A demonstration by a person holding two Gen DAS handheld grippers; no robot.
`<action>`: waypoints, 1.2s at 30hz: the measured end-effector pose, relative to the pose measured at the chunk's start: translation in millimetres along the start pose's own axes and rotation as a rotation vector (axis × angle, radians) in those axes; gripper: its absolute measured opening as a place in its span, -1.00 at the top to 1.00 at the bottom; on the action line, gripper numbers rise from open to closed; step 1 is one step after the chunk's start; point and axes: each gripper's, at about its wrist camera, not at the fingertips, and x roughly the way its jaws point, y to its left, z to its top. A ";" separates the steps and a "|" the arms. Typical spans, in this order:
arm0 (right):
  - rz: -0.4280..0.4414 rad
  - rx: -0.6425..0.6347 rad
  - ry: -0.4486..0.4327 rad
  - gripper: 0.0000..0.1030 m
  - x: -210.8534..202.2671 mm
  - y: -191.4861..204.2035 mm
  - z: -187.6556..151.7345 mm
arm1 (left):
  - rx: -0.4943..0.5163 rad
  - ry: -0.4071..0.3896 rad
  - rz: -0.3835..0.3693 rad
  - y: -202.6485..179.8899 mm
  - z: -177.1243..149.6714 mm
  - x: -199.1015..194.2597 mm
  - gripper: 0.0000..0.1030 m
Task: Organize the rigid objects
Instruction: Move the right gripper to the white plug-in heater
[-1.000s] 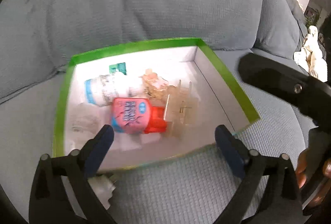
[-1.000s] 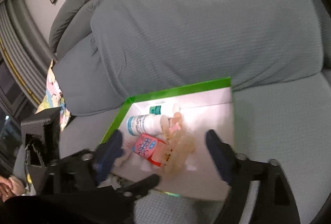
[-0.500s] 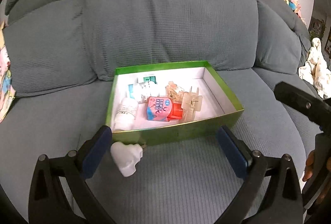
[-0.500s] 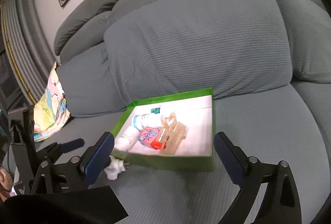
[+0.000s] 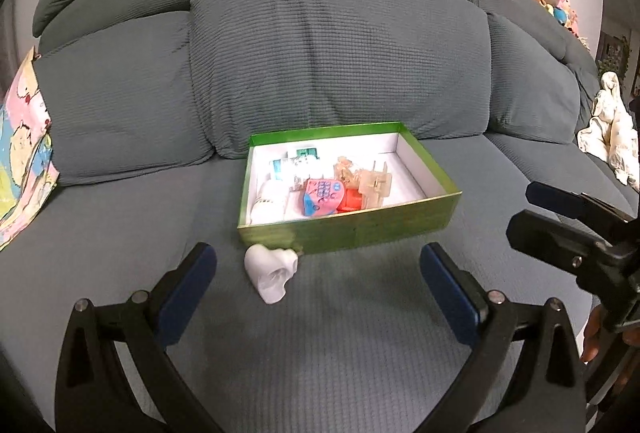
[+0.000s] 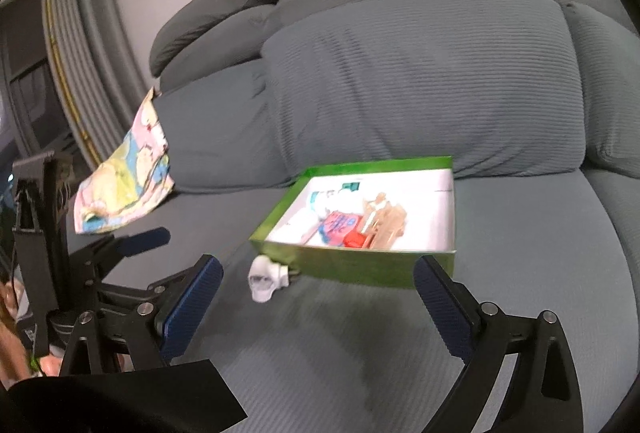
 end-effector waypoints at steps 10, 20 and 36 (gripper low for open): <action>0.018 -0.014 0.055 -0.89 14.6 11.3 -14.4 | -0.052 0.033 0.014 21.9 -17.9 1.2 -0.97; 0.022 -0.020 0.130 -0.89 40.1 18.8 -27.7 | -0.122 0.116 -0.009 51.1 -39.7 24.7 -0.97; 0.061 -0.074 0.313 -0.89 111.2 39.0 -67.2 | -0.305 0.230 -0.052 112.5 -76.0 63.7 -0.97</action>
